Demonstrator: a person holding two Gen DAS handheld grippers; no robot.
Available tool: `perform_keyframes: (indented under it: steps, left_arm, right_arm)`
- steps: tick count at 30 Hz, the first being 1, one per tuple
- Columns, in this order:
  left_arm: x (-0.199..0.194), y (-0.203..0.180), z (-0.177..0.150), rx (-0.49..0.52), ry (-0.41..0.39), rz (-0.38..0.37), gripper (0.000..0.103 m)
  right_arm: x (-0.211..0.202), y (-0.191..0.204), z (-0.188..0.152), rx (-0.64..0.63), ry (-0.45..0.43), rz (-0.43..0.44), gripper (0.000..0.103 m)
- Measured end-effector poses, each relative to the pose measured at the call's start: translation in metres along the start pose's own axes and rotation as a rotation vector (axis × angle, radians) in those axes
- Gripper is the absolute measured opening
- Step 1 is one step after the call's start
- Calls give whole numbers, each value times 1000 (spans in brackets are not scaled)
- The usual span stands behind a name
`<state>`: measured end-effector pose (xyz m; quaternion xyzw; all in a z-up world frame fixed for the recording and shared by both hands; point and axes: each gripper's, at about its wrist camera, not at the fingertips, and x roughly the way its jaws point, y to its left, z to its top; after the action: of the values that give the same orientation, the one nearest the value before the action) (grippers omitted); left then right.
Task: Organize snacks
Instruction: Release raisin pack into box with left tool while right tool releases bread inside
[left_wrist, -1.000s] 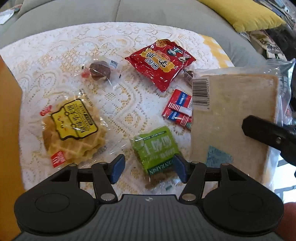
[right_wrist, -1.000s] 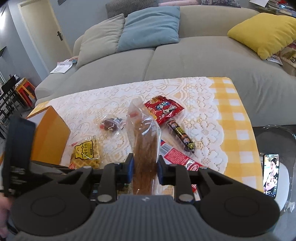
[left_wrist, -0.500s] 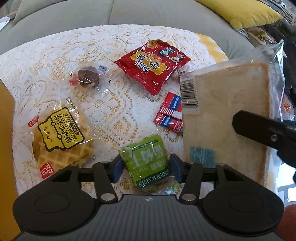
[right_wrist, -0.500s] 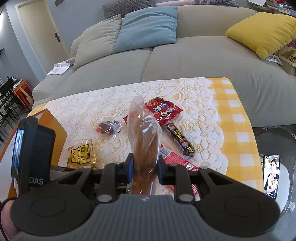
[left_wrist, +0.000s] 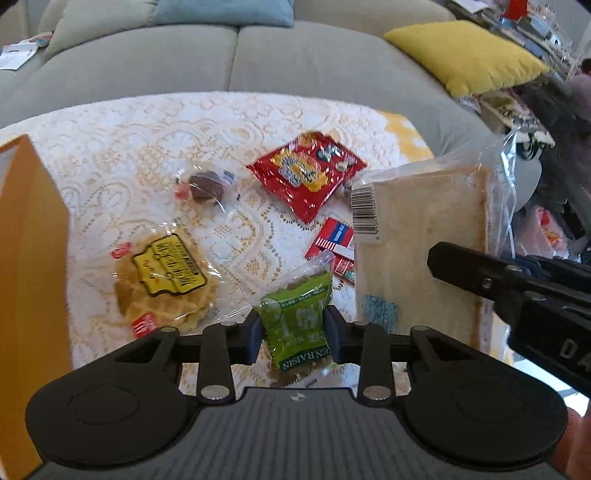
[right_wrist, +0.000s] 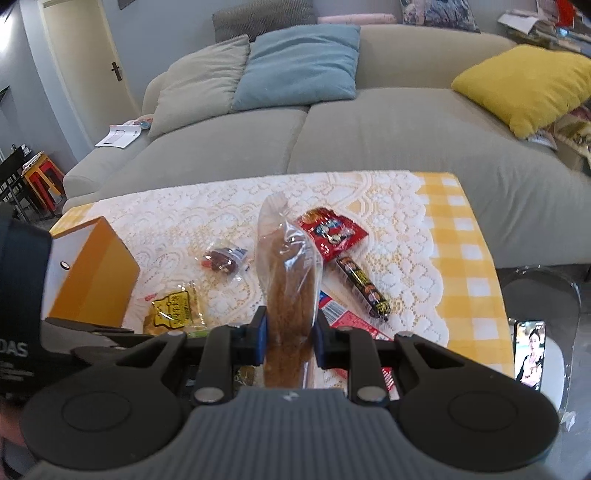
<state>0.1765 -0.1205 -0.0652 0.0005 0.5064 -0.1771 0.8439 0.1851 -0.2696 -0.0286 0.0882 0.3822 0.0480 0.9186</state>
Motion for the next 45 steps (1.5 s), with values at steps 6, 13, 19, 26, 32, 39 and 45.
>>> perform_keyframes:
  steps: [6,13,19,26,32,39,45]
  left_arm:
    - [-30,3,-6,1,-30,-16,31]
    - [-55,17,-14,-19,-70,-5,30]
    - [-86,35,-20,-52,-122,19,30]
    - [-133,74,-26,-121,-191,97,30]
    - [-166,119,-33,-223,-226,161,30]
    - [-182,170,-37,-305,-214,235,30]
    - [-166,203,-37,-296,-143,303,30]
  right_arm:
    - [-15,19,-2,-38,-20,2,22]
    - [-23,24,-13,-8,20,30,22]
    - [-41,41,-15,-19,-14,73,22]
    - [-49,76,-13,-30,-14,167,22]
    - [-56,116,-5,-34,-35,310,22]
    - [-39,171,13,-29,1,477,22]
    - [-8,216,27,-60,33,486,23]
